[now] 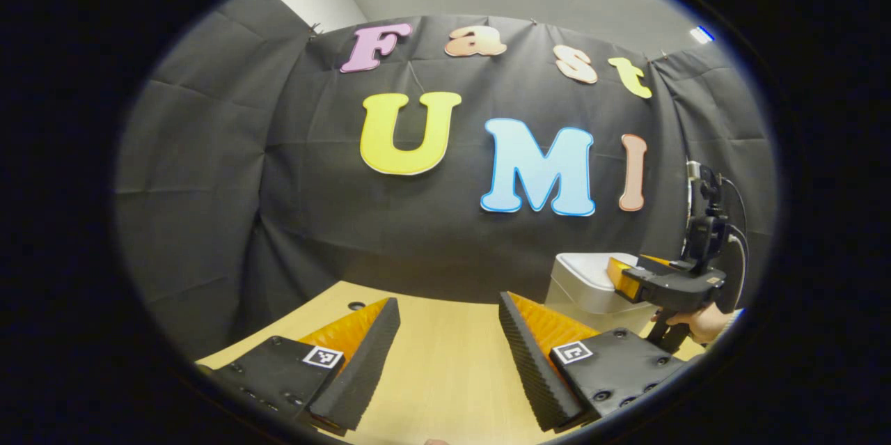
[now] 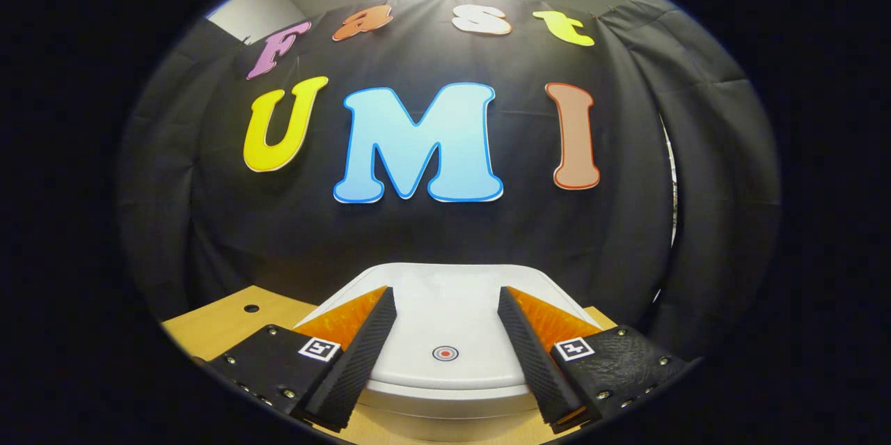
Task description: Press the lid of the desktop garbage bin to open it, pick up the crumpled paper on the desktop and throw it into the bin, then pick up the pop can on the desktop and drop it into the bin, and finally close the garbage bin lid.
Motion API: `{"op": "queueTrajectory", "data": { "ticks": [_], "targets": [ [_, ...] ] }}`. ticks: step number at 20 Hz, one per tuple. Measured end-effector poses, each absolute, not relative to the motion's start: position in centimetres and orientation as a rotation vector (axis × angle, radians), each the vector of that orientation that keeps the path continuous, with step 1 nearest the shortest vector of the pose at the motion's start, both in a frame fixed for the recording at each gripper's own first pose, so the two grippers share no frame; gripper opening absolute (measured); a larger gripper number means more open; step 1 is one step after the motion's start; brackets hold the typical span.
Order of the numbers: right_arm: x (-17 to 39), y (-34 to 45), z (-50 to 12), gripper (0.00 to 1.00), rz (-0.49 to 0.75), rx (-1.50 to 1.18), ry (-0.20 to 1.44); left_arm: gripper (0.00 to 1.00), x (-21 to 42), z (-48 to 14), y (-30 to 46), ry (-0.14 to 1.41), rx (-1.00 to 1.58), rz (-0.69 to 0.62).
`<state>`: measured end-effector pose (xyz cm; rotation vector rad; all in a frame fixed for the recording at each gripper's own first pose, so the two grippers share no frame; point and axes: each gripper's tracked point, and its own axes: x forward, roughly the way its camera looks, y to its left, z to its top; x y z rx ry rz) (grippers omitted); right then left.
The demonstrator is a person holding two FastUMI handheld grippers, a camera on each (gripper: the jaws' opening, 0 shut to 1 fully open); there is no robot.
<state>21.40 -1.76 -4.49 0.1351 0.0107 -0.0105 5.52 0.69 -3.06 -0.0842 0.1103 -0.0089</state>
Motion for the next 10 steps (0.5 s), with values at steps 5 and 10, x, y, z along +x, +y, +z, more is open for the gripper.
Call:
{"op": "queueTrajectory", "data": {
  "ticks": [5, 10],
  "targets": [
    [21.4, -1.6, -4.3, 0.96, -0.013, 0.137, 0.008, 0.94, 4.8, -2.4, 0.2, 0.092, -0.096, -0.004],
    [21.3, -1.7, -3.9, 0.96, -0.012, 0.139, -0.009, 0.96, 3.2, -1.9, -0.7, 0.084, -0.081, -0.004]
  ]
}}
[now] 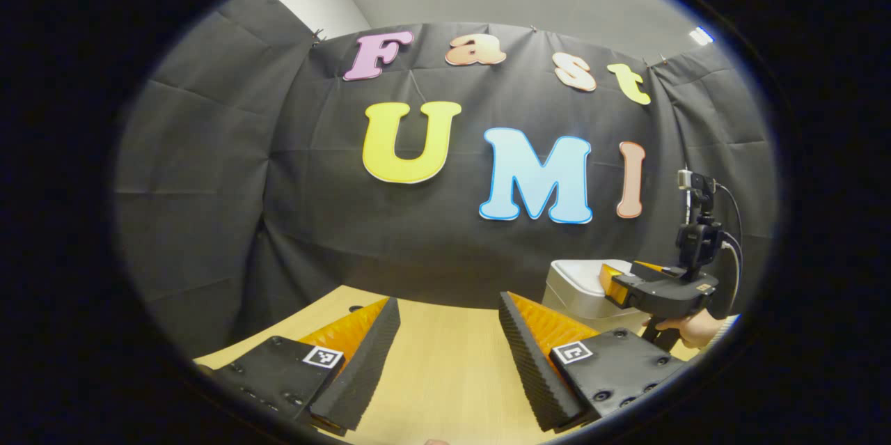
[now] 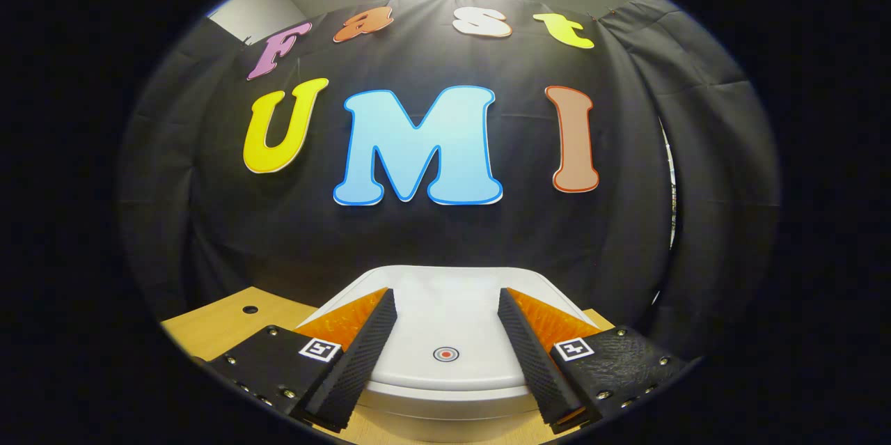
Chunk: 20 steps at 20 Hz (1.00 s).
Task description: Press the lid of the desktop garbage bin to open it, pick up the crumpled paper on the desktop and throw it into the bin, then pick up the pop can on the desktop and drop it into the bin, and finally close the garbage bin lid.
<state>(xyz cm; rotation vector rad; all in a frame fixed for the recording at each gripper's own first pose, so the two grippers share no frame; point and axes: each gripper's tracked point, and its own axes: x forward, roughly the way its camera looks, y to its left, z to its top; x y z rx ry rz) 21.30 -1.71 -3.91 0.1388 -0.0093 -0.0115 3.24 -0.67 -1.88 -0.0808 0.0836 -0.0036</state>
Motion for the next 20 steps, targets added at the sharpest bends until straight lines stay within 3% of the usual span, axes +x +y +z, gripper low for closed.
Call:
{"op": "queueTrajectory", "data": {
  "ticks": [10, 20],
  "targets": [
    [18.6, -1.8, -3.8, 0.95, 0.008, 0.135, 0.041, 0.96, 0.3, 0.0, -0.9, 0.045, -0.051, 0.040],
    [11.7, -2.8, -3.3, 0.95, 0.053, 0.067, 0.076, 0.96, -1.0, -1.3, -3.3, 0.063, -0.047, 0.041]
  ]
}}
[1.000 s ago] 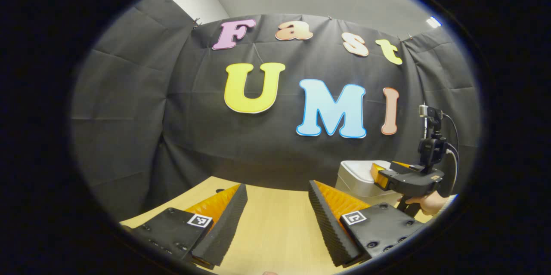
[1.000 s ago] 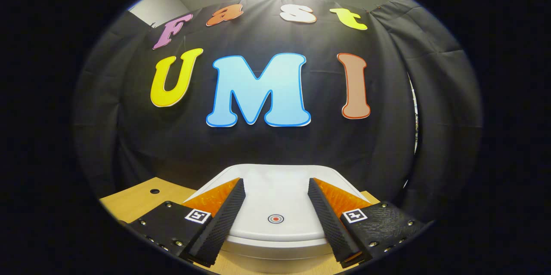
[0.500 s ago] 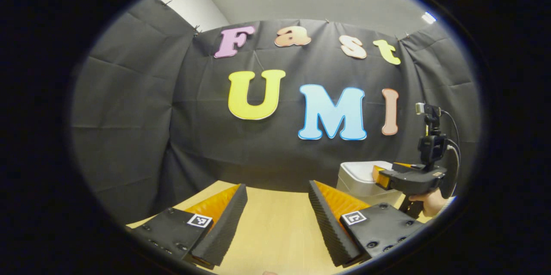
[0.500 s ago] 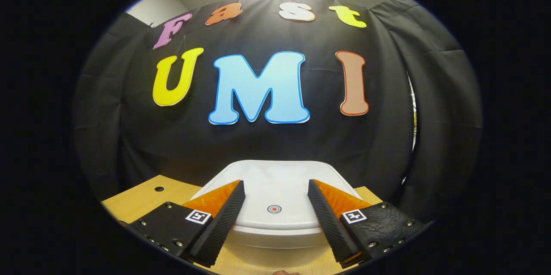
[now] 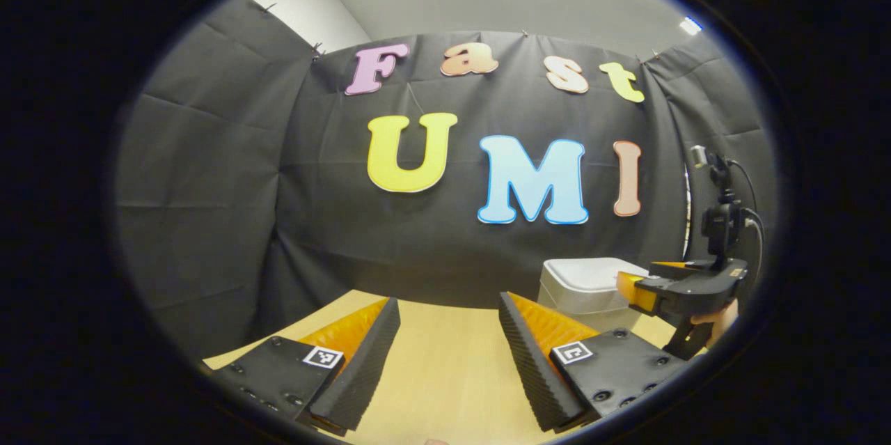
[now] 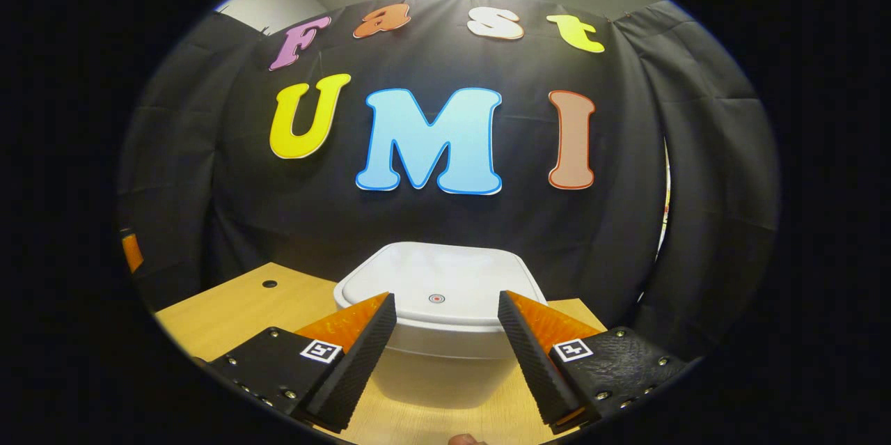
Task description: Press the lid of the desktop garbage bin to open it, pick up the crumpled paper on the desktop and throw it into the bin, then pick up the pop can on the desktop and drop it into the bin, and finally close the garbage bin lid.
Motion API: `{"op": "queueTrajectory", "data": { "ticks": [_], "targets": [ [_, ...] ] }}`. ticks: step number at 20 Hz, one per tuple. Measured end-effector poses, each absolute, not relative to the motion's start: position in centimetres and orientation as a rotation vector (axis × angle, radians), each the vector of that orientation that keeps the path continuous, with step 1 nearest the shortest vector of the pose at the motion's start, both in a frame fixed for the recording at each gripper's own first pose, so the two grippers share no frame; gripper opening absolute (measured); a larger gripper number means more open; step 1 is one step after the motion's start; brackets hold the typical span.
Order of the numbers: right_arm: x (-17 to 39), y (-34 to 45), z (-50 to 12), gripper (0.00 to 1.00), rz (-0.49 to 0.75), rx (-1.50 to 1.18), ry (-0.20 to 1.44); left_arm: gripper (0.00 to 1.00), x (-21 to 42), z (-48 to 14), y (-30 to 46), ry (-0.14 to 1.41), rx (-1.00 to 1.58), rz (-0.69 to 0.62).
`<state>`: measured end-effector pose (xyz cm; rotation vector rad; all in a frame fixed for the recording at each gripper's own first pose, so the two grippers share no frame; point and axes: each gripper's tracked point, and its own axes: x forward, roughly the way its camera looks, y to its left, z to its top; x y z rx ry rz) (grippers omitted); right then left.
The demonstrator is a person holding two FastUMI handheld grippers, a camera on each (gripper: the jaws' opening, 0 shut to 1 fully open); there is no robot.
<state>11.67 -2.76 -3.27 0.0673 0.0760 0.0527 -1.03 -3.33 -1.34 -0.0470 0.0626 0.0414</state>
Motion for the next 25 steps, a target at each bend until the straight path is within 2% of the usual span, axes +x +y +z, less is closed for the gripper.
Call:
{"op": "queueTrajectory", "data": {
  "ticks": [10, 15, 25],
  "targets": [
    [4.7, -2.6, 0.2, 0.95, 0.085, 0.040, -0.010, 0.96, 0.3, -1.2, -5.5, 0.054, -0.039, 0.012],
    [3.5, -1.6, 0.5, 0.94, 0.087, 0.042, -0.004, 0.96, 1.3, 0.1, -5.4, 0.025, -0.021, -0.018],
    [2.2, -0.6, 0.4, 0.94, 0.014, 0.076, 0.020, 0.96, 1.2, -0.8, -4.2, 0.034, -0.016, -0.070]
  ]
}}
